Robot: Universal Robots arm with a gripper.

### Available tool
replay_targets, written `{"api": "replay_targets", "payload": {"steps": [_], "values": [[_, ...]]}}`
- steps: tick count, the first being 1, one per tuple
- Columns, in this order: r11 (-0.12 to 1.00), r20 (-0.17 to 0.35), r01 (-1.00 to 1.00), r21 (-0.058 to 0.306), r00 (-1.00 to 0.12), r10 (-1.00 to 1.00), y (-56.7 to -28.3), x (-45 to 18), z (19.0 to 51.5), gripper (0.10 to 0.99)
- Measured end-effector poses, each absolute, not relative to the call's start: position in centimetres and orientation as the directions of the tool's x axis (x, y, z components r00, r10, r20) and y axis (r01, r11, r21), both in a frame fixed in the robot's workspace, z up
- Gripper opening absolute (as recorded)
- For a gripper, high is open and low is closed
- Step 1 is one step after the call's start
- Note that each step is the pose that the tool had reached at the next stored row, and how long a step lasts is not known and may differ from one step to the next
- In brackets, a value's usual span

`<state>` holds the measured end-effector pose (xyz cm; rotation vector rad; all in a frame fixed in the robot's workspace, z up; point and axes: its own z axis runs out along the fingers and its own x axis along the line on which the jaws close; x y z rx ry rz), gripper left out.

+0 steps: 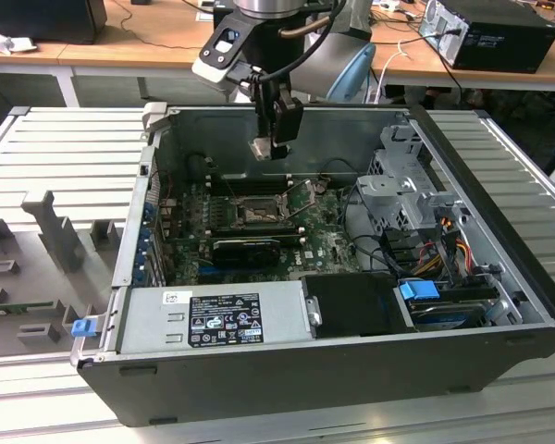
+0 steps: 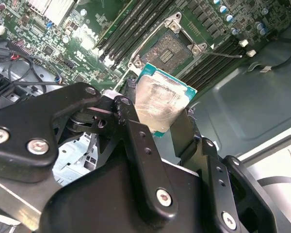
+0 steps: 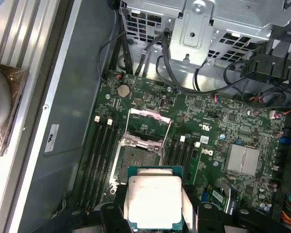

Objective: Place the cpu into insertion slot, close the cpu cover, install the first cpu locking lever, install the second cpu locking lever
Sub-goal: 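Place the cpu into insertion slot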

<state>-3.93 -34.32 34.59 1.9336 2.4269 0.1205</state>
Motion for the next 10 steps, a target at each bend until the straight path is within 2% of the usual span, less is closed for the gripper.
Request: {"api": "replay_targets", "payload": {"steps": [10], "values": [[0.181, 0.019, 0.980, 0.083, -0.183, 0.983, -34.32, -3.93, 34.37, 0.529]]}}
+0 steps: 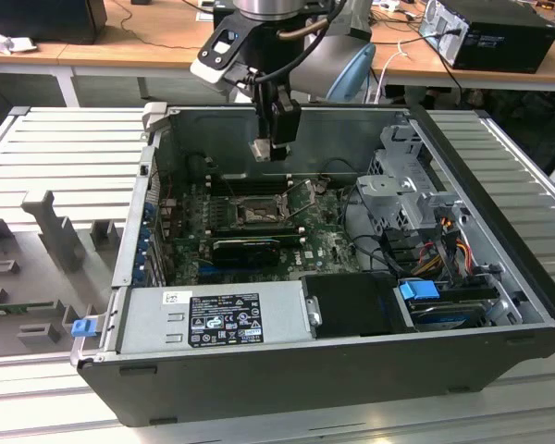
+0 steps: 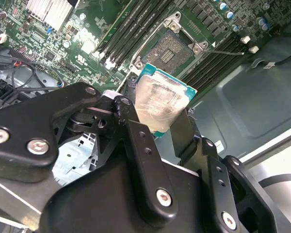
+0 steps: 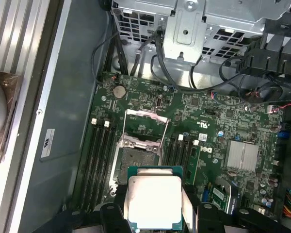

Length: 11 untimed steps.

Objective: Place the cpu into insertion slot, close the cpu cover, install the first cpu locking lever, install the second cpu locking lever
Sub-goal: 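Place the cpu into insertion slot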

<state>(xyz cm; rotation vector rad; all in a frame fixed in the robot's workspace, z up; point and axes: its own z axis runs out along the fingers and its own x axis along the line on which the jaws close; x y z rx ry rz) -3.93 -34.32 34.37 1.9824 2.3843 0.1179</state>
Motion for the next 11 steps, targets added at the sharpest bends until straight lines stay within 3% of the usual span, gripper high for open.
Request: {"api": "replay_targets", "payload": {"steps": [7, 11], "values": [[0.163, 0.019, 0.983, 0.081, -0.165, 0.986, -34.3, -3.9, 33.2, 0.529], [0.100, 0.019, 0.992, 0.081, -0.102, 0.995, -34.3, -3.9, 32.4, 0.529]]}}
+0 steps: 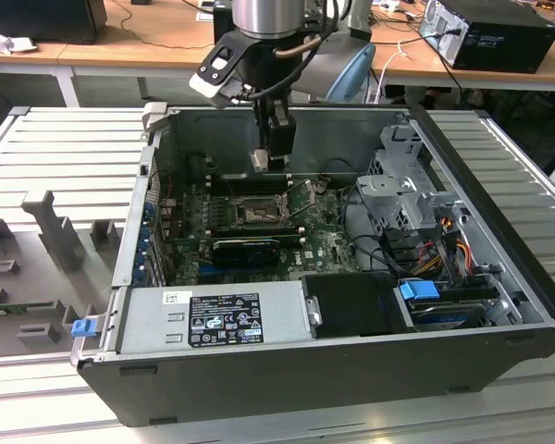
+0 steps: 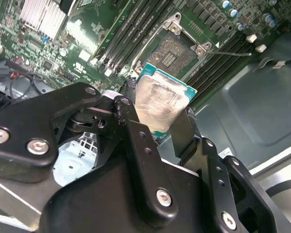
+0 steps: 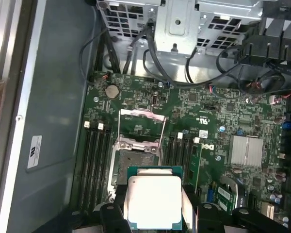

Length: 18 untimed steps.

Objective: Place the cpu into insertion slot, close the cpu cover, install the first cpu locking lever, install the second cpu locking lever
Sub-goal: 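Place the cpu into insertion slot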

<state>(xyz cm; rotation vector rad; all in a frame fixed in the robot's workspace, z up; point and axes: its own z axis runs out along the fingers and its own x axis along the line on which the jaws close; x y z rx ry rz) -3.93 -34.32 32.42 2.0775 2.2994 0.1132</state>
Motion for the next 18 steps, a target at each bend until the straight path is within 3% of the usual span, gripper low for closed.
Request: {"api": "replay_targets", "payload": {"steps": [18], "values": [[0.007, 0.012, 0.997, 0.076, -0.008, 1.000, -34.3, -3.9, 27.9, 0.529]]}}
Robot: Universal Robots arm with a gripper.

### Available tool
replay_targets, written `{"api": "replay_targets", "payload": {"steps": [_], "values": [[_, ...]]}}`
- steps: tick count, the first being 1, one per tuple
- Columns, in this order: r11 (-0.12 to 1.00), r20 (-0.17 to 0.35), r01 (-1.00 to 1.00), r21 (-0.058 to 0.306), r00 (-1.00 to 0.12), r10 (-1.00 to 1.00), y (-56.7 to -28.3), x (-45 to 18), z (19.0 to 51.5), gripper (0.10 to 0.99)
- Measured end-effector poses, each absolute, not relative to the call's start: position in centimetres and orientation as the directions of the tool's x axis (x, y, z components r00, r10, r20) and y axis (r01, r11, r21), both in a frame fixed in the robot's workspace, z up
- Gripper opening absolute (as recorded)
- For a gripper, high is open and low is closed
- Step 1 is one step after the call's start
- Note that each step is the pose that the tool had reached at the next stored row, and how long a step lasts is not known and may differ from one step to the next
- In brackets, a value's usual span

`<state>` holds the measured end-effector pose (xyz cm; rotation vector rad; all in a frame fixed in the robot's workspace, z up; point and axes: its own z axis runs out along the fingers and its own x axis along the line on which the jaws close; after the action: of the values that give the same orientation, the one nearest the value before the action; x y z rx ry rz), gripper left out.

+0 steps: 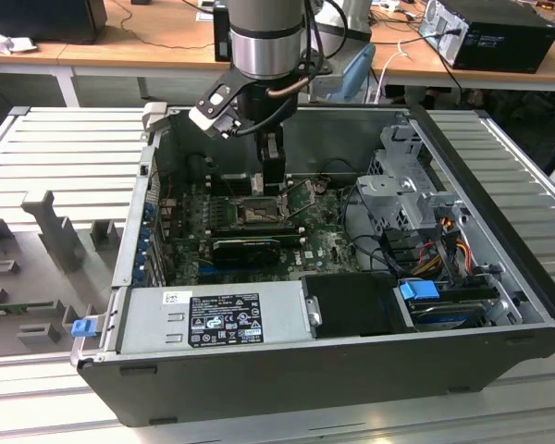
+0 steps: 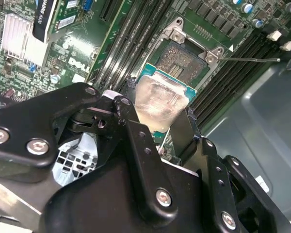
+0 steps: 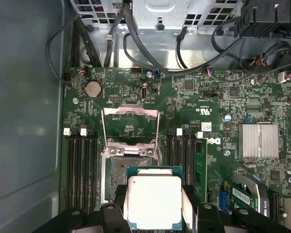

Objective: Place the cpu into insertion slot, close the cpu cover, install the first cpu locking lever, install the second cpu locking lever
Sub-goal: 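Place the cpu into insertion slot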

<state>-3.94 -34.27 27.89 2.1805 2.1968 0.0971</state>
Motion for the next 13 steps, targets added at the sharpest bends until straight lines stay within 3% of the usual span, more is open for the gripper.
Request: {"api": "replay_targets", "payload": {"steps": [13], "values": [[0.028, 0.016, 0.998, 0.048, -0.028, 0.999, -33.5, -3.9, 25.7, 0.529]]}}
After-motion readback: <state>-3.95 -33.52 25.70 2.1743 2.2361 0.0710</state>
